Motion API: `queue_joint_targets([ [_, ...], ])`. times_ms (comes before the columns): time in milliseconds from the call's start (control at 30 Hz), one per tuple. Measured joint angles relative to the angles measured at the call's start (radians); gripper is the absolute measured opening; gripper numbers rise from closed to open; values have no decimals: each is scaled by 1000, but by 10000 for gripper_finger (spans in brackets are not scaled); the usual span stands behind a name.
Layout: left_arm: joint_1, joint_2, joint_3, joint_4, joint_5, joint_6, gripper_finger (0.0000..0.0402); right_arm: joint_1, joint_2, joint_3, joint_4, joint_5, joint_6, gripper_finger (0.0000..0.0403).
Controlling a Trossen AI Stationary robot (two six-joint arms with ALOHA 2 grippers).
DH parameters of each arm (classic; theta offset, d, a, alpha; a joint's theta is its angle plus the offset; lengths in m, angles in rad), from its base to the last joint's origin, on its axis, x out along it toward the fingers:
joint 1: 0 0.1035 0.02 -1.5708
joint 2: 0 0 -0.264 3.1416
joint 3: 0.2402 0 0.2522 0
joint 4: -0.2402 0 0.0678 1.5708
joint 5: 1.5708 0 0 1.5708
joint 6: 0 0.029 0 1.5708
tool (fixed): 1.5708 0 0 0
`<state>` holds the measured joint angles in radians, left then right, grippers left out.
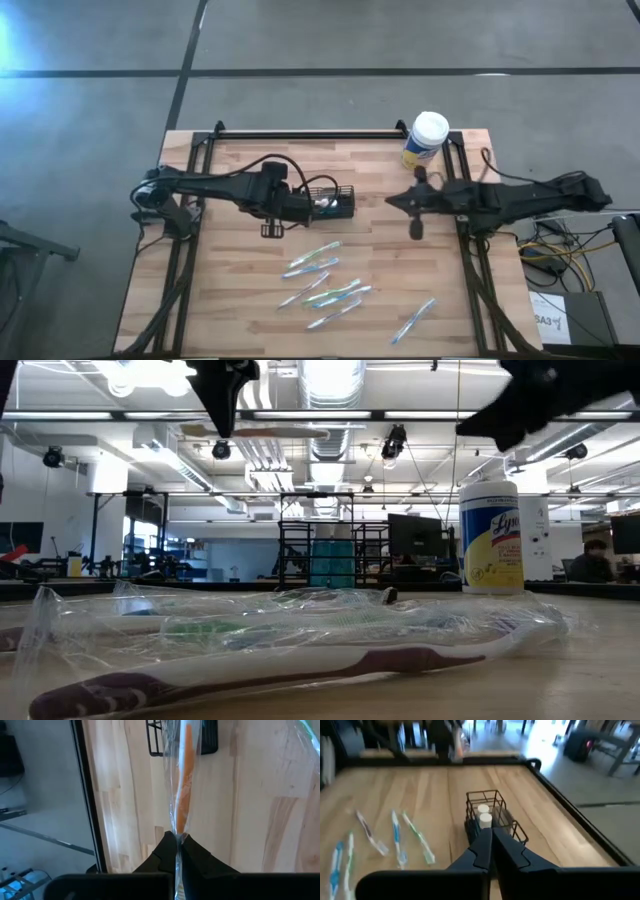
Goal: Pick & Place toothbrushing station
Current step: Put the orange toothbrush in the wire organizer
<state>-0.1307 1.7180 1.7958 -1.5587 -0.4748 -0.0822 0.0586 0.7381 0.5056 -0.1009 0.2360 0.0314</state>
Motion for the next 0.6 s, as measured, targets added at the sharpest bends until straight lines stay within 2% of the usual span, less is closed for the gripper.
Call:
queue_joint_targets([
  [167,0,0,0,7,-16,3,8,0,257,257,-169,33,-76,39],
  [300,0,0,0,21,-17,4,7,-1,422,433,-210,56,-164,80],
  [433,0,0,0,24,-21,4,9,0,550,548,-218,56,-251,122],
  [600,-1,0,0,26,-24,3,7,-1,661,631,-219,60,-315,169],
])
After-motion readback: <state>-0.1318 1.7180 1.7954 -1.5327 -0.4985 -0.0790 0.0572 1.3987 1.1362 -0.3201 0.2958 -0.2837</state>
